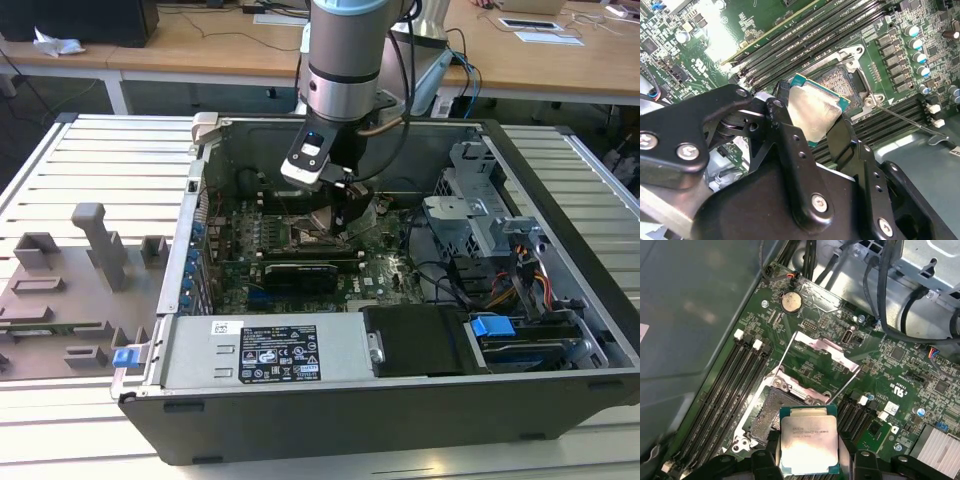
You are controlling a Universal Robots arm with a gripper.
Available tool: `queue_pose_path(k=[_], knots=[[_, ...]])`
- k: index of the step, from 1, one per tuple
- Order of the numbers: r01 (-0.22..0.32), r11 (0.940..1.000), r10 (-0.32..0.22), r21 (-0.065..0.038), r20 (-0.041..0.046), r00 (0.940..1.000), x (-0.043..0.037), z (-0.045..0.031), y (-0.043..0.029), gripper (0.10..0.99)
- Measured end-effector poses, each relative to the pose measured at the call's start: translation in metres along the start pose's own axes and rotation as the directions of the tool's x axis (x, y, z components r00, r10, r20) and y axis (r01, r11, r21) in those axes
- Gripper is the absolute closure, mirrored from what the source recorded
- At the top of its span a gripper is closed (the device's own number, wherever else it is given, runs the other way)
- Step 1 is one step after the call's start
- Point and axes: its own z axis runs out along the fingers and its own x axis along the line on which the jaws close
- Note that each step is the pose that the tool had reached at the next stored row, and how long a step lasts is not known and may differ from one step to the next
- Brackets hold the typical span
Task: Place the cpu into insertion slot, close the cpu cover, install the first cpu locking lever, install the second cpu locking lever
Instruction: 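Place the cpu into insertion slot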
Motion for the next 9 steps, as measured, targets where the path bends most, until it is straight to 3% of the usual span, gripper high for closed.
queue_pose_path(k=[9], knots=[[-0.044, 0.9990, 0.044, 0.001, 0.0010, 0.9990, 0.0000, 0.0001, 0.0000, 0.541]])
